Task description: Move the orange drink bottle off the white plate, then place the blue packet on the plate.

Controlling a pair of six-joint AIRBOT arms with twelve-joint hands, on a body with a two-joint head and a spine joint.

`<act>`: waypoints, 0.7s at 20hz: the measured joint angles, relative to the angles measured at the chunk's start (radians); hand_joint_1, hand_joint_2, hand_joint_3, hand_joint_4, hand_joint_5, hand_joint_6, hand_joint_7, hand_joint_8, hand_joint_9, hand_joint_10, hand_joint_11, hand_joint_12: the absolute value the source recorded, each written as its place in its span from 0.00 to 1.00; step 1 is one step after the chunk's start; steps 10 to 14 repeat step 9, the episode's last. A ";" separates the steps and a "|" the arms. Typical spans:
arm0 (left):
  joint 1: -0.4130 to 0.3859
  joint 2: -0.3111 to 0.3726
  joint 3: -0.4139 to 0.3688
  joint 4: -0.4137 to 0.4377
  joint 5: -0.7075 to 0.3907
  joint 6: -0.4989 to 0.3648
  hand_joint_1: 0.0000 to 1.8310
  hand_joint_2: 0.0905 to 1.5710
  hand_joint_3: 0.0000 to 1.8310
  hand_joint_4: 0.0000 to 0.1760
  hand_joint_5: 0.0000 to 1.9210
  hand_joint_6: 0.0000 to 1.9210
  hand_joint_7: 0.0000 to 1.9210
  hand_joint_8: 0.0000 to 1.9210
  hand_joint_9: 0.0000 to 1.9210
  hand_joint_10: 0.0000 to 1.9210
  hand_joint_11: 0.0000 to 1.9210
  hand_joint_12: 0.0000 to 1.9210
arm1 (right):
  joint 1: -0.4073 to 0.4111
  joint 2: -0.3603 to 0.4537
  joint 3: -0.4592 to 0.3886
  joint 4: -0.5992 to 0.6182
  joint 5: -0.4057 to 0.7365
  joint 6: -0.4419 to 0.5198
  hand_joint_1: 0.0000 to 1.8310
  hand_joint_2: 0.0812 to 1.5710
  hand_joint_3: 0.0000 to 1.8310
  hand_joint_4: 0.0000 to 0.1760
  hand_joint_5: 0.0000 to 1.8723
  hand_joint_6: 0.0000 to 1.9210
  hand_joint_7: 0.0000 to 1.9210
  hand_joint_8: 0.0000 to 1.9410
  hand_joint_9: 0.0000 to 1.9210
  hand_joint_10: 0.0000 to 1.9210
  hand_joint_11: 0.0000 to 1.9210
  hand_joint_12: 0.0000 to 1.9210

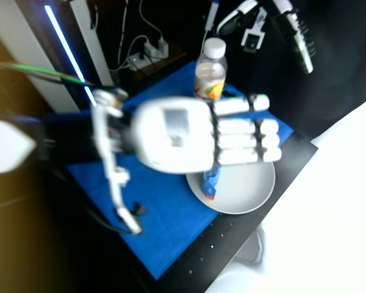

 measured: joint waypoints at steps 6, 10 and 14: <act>0.069 0.039 -0.060 -0.042 -0.067 0.039 0.39 0.32 0.00 1.00 0.00 0.00 0.00 0.00 0.00 0.00 0.00 0.00 | 0.000 0.135 -0.124 0.221 0.108 -0.169 0.37 0.29 0.00 1.00 0.00 0.00 0.00 0.00 0.00 0.00 0.02 0.02; 0.097 0.051 -0.075 -0.076 -0.116 0.042 0.37 0.35 0.01 1.00 0.00 0.00 0.00 0.00 0.00 0.00 0.00 0.00 | -0.016 0.192 -0.156 0.268 0.179 -0.187 0.50 0.38 0.01 1.00 0.00 0.00 0.00 0.00 0.00 0.00 0.00 0.00; 0.097 0.051 -0.075 -0.076 -0.116 0.042 0.37 0.35 0.01 1.00 0.00 0.00 0.00 0.00 0.00 0.00 0.00 0.00 | -0.016 0.192 -0.156 0.268 0.179 -0.187 0.50 0.38 0.01 1.00 0.00 0.00 0.00 0.00 0.00 0.00 0.00 0.00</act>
